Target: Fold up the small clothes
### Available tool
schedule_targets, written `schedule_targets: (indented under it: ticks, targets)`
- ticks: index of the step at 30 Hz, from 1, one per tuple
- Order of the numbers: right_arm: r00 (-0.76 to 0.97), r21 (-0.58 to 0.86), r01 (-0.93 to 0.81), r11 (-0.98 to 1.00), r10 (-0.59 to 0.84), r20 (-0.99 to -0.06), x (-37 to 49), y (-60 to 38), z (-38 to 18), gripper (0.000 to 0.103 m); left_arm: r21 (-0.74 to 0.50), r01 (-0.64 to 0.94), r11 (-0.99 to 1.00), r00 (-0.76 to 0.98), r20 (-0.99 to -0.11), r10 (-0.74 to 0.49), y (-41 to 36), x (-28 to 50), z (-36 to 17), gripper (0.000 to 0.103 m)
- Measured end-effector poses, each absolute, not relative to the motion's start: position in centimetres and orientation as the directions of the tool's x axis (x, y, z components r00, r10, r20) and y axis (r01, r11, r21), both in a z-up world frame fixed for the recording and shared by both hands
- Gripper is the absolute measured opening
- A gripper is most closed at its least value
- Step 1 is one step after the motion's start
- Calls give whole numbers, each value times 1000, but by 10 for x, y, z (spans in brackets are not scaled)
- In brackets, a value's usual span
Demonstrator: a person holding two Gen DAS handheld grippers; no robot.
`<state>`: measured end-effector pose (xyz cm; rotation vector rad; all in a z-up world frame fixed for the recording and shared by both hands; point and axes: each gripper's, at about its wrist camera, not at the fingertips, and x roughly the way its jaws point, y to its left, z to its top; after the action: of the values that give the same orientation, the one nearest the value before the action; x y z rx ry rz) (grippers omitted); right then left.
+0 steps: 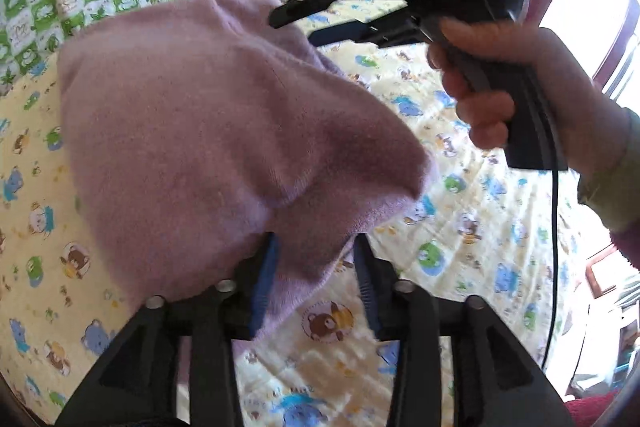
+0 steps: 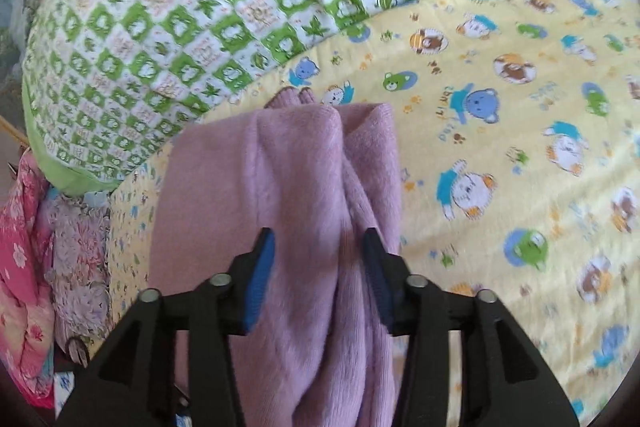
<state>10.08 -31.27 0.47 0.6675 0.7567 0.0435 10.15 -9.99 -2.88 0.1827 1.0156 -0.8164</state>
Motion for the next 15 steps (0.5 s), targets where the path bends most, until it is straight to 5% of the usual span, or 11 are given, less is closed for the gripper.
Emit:
schedule_targets:
  ticks: [7,15]
  targets:
    - [767,614,163,772,293,-571,38,-288,9,52,-268,589,762,307,-798,-519,-53,90,-14,56]
    - [749,638,192,745,309,-587,9,-274,-16,52,-439,323,839,298,-794,-530,18,121,-30,56]
